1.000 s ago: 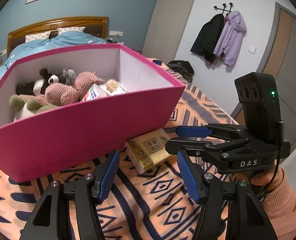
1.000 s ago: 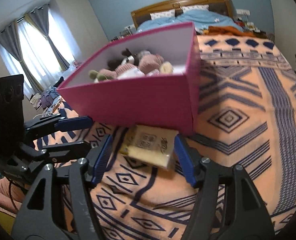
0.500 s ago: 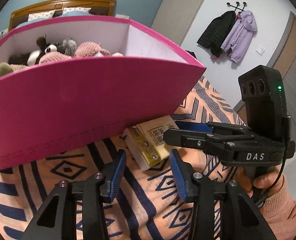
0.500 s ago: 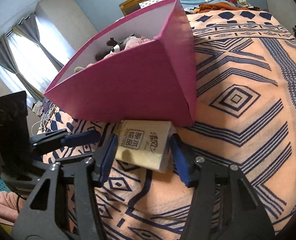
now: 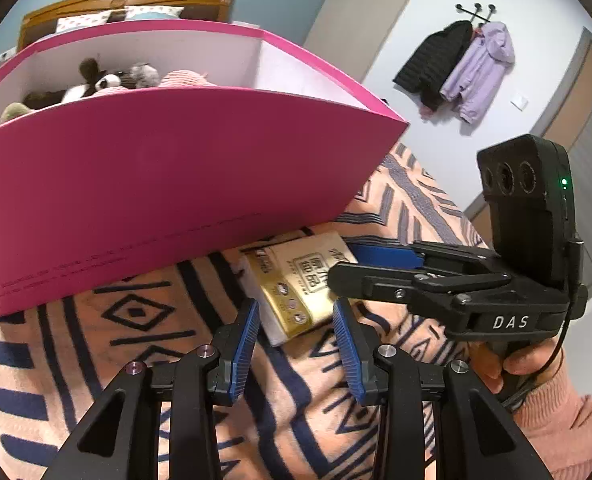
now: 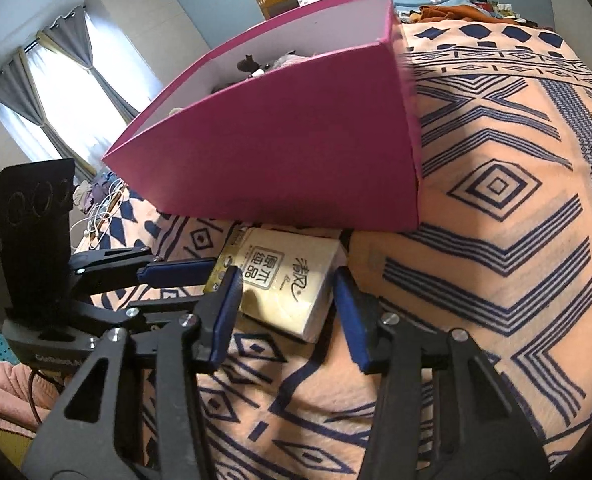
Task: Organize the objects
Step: 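Move both grippers to the gold tissue pack and close on it, then lift the gold tissue pack off the bedspread with both grippers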
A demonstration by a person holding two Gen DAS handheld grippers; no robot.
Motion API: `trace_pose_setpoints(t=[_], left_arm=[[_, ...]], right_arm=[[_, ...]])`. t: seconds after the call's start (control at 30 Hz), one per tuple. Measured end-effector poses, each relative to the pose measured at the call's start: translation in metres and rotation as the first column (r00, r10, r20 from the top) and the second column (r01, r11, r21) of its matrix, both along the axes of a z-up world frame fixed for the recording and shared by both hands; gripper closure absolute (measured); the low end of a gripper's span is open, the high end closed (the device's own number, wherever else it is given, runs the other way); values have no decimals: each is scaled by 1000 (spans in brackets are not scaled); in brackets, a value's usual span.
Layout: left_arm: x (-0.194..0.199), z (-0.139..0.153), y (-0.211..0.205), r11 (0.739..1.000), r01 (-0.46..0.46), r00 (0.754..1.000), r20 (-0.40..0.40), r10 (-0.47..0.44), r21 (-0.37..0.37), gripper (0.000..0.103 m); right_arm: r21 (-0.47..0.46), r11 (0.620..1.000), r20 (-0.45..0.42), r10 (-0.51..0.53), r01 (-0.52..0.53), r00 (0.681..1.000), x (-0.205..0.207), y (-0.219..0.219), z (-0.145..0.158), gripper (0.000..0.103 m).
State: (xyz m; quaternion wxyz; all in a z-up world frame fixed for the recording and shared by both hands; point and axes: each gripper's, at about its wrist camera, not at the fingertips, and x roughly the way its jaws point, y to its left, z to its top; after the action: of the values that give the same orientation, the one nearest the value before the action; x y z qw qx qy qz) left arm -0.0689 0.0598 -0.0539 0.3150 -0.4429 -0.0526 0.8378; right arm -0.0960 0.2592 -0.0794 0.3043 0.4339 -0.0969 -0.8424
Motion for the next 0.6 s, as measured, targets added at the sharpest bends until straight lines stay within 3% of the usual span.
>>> trace_pose_setpoints(t=[0.2,0.27,0.37,0.6], left_arm=[[-5,-3,3,1000,-5,1000,22,5,9,65],[-4,-5,6,1000,2,1000,21,-3,3,69],[-2,-3,6,1000,6,1000,10,-6,-6,69],[4,6,4,1000,18,1000,-10,-18,0,69]], right_arm=[[-29,999,20,-35,36,999,-8,6,-3,53],[-25,999,25,-32,33,999,-8,6,-5,53],[-18,1000,24,-19,20,1000,-7,2,-7,60],[-3,1000,1,-29,29,1000,0,1,-1,60]])
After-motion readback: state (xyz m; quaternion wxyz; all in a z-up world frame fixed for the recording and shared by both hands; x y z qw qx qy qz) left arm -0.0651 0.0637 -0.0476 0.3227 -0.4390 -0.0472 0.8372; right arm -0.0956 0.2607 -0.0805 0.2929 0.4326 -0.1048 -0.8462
